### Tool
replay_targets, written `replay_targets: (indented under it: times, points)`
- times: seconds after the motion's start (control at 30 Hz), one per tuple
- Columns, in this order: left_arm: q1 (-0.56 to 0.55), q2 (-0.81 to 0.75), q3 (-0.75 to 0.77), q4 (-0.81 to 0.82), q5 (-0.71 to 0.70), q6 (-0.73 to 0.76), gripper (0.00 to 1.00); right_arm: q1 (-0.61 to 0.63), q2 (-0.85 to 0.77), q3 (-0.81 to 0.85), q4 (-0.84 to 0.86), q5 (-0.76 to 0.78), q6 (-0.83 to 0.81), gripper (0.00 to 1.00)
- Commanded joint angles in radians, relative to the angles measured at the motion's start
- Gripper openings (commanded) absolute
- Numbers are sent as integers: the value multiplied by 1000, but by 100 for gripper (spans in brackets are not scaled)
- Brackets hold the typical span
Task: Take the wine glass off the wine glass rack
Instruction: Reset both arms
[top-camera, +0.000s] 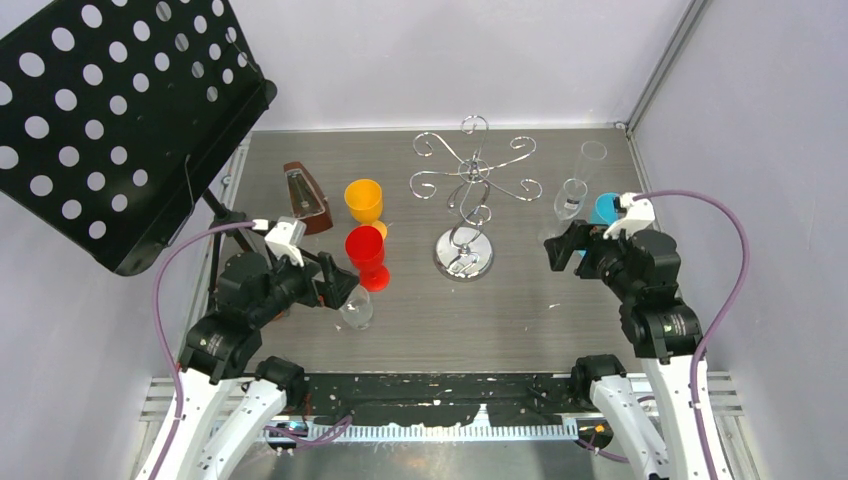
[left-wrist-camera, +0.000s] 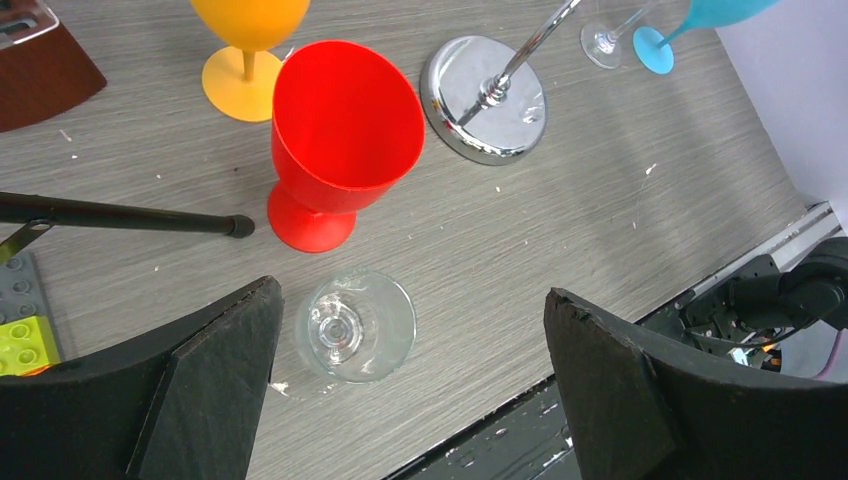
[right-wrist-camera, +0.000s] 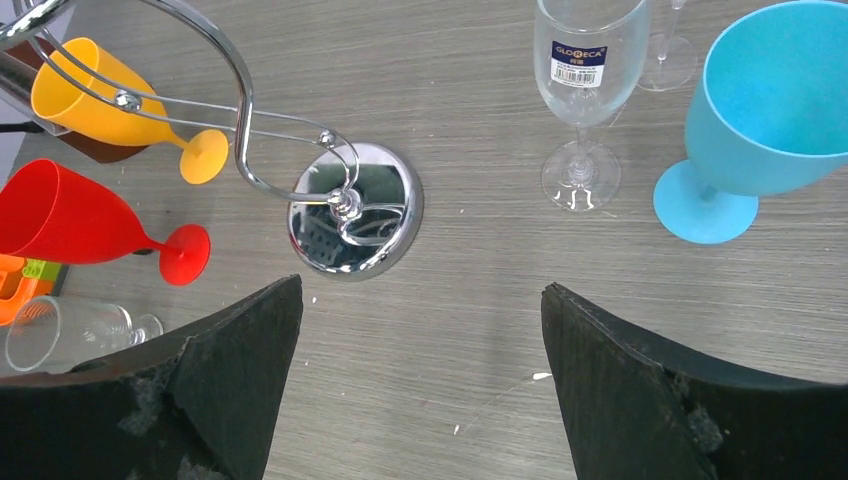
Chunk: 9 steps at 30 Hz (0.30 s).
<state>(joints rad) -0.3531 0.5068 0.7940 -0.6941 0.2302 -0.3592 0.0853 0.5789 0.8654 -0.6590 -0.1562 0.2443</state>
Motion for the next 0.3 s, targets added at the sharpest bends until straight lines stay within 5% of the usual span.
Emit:
replay_targets:
  times: [0.0,0.27]
  points:
    - [5,7,-4,42,-17,11,100,6,-75,-23,103,33,32,95]
    - [5,-11,-6,42,-25,9,100,6,-94,-28,116,53,43,95]
